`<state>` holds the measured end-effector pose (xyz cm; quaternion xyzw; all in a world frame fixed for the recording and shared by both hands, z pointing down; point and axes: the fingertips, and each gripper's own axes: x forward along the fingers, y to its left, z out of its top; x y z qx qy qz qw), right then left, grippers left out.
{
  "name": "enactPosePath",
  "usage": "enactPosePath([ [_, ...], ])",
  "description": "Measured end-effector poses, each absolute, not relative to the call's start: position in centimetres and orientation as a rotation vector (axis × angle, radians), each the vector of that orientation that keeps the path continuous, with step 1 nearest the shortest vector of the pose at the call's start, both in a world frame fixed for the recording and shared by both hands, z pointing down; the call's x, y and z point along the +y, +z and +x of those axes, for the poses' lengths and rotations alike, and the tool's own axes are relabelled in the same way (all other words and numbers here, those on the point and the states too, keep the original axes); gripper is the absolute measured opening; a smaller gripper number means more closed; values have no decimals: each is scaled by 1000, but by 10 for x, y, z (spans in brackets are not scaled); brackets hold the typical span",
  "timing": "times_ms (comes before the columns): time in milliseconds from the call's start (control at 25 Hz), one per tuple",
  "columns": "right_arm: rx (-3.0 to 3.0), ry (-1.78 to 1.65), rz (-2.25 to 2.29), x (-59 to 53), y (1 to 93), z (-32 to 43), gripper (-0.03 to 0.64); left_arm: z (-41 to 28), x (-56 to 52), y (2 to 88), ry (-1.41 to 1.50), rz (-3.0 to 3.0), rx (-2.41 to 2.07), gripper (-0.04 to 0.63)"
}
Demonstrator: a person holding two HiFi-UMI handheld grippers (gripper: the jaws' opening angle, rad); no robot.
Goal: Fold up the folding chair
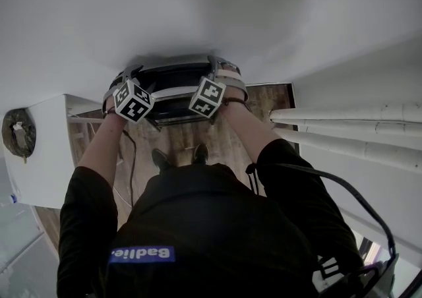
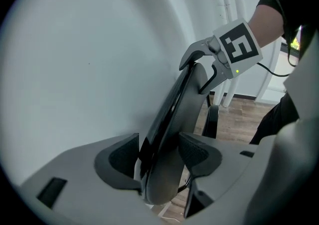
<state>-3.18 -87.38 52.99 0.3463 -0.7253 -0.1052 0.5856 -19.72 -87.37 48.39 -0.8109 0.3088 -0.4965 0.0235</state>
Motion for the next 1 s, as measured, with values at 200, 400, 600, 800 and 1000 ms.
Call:
enactPosePath([
  [200, -1664, -259, 861, -885, 529, -30, 372, -197, -884, 485, -1571, -2462, 1015, 231],
  [400, -1645, -275, 906, -894, 530, -28, 380, -197, -893, 486, -1581, -2418, 1064, 232],
  [600, -1624, -292, 955, -904, 530, -26, 388, -197, -902, 486, -1563, -2363, 1148, 230],
  [800, -1600, -312, 997, -911, 530, -29, 393, -201, -909, 489, -1561, -2337, 1188, 230],
  [1000, -1576, -333, 1039, -916, 531, -25, 397, -198, -916, 492, -1582, -2311, 1214, 230],
])
